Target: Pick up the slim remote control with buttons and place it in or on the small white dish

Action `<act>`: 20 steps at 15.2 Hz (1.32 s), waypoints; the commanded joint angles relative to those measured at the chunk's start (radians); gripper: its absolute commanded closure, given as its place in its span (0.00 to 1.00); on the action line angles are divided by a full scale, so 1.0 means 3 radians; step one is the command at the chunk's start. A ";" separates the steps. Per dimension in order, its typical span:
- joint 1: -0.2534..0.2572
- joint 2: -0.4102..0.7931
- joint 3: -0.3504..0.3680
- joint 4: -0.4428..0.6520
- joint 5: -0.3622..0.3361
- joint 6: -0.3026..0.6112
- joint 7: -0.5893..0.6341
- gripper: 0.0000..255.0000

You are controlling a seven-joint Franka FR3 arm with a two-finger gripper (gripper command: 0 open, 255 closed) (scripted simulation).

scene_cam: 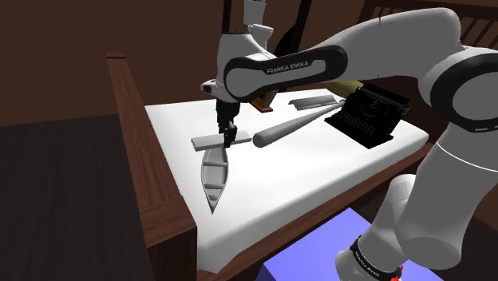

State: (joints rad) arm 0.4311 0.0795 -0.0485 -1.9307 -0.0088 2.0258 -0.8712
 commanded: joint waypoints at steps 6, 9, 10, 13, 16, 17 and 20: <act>0.0147 0.0001 0.0125 -0.0168 -0.0018 0.0167 0.0285 1.00; 0.0146 0.0048 0.0124 -0.0248 -0.0018 0.0294 0.0286 1.00; 0.0146 0.0065 0.0124 -0.0273 -0.0018 0.0336 0.0287 1.00; 0.0146 0.0120 0.0124 -0.0343 -0.0019 0.0462 0.0288 1.00; 0.0146 0.0169 0.0124 -0.0396 -0.0019 0.0563 0.0289 1.00; 0.0146 0.0169 0.0124 -0.0396 -0.0019 0.0563 0.0289 1.00; 0.0146 0.0169 0.0124 -0.0396 -0.0019 0.0563 0.0289 1.00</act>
State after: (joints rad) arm 0.4748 0.1303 -0.0112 -2.0494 -0.0145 2.1942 -0.7844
